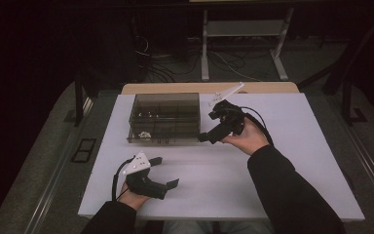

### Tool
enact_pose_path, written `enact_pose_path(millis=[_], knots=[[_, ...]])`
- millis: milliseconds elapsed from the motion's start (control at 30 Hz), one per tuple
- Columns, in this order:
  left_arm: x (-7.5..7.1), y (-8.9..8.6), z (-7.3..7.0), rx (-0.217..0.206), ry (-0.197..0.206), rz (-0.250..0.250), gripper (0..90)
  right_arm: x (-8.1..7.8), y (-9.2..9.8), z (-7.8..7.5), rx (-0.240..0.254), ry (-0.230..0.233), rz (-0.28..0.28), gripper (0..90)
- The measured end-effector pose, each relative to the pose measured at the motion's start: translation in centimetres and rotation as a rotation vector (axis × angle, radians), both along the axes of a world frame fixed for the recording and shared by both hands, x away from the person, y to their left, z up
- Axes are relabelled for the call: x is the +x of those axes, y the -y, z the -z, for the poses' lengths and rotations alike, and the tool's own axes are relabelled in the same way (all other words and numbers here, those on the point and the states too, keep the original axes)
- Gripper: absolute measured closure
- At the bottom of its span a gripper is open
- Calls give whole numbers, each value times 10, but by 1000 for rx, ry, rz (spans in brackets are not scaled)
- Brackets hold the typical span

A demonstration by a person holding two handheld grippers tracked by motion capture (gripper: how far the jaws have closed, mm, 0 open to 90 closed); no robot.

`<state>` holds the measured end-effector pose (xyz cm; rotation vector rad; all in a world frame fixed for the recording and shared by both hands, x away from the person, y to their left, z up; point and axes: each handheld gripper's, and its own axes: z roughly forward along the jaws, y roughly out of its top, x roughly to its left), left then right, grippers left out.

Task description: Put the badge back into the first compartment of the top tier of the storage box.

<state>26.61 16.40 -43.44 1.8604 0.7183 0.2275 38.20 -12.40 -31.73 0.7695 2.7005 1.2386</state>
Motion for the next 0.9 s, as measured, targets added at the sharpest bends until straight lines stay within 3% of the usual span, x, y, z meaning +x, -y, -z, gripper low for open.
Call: enact_pose_path(millis=[500, 900], knots=[[0, 0, 0, 1, -2, -6, 0, -21, 50, 5, 20, 5, 66, 4], [0, 0, 0, 1, -3, -10, 0, -40, 84, 20, 41, -4, 113, 5]])
